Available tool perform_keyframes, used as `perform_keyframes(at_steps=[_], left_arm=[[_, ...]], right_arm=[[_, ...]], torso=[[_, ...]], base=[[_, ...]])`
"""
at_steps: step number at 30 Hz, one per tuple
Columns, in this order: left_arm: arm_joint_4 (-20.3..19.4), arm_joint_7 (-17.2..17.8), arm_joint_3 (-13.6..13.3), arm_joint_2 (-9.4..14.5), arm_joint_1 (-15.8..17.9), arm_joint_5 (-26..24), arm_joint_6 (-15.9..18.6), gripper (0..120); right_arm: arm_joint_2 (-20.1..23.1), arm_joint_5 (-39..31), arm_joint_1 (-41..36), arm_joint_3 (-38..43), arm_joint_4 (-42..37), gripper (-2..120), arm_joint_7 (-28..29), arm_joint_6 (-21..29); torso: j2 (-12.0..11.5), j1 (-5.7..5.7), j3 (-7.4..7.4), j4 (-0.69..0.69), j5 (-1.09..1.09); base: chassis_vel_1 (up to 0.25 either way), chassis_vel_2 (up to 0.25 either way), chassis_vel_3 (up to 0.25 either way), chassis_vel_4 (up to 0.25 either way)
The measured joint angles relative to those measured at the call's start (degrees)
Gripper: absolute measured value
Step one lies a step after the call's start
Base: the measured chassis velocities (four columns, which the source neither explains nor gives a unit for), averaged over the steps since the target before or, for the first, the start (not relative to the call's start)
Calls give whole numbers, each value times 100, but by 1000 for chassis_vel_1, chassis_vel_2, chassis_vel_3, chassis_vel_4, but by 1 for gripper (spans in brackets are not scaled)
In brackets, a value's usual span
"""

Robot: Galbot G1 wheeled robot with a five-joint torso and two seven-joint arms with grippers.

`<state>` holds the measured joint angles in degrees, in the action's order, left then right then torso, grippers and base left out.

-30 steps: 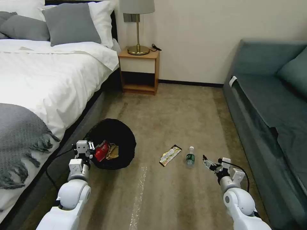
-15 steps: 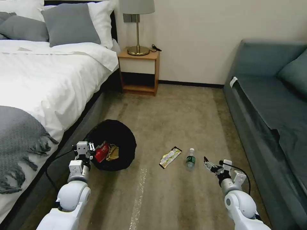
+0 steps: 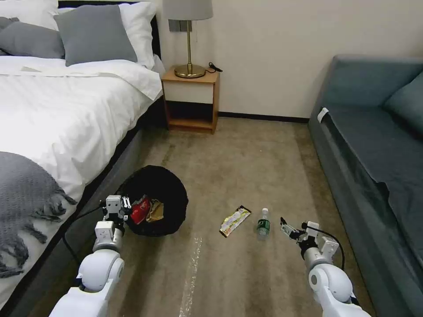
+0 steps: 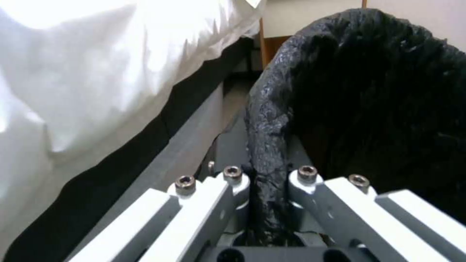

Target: Pick up the trash bin, then pick up the garbage on the floor and place it into the trash bin.

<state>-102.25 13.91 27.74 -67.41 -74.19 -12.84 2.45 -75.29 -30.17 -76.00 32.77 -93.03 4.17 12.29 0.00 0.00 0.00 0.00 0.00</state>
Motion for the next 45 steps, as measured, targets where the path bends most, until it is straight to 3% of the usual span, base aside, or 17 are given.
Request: perform_keyframes(at_steps=[45], left_arm=[[174, -103, 1, -34, -102, 6, -248, 4]], right_arm=[[-108, 193, -205, 20, 51, 100, -126, -168]], torso=[[0, 0, 0, 0, 0]], base=[[-86, 88, 91, -87]])
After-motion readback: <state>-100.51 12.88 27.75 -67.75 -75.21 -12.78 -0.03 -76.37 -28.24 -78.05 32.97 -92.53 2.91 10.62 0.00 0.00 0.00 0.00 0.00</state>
